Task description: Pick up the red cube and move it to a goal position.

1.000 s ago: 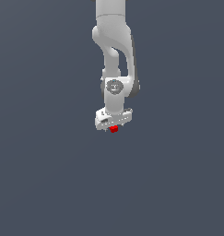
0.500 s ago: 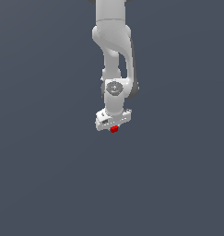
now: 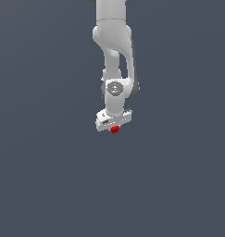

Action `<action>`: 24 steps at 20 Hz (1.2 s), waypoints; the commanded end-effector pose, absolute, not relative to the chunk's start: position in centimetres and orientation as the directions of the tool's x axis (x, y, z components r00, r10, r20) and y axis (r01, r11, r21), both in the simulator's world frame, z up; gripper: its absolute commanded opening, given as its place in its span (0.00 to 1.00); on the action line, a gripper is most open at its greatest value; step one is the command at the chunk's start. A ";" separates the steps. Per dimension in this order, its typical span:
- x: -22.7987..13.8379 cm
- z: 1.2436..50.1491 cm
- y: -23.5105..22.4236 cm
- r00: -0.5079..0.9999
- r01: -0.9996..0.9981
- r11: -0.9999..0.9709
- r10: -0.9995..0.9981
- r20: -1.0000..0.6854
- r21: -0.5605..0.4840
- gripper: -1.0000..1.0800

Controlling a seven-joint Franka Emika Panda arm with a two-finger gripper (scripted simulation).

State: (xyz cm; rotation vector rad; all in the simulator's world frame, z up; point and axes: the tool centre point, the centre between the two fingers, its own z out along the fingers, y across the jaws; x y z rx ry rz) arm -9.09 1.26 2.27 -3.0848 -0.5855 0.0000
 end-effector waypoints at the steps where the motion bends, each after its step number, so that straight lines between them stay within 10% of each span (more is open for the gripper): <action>1: -9.0 2.6 1.3 0.930 0.366 -0.930 0.366 0.001 -0.001 0.00; 24: -5.2 19.8 2.5 0.930 0.369 -0.930 0.369 0.001 -0.002 0.00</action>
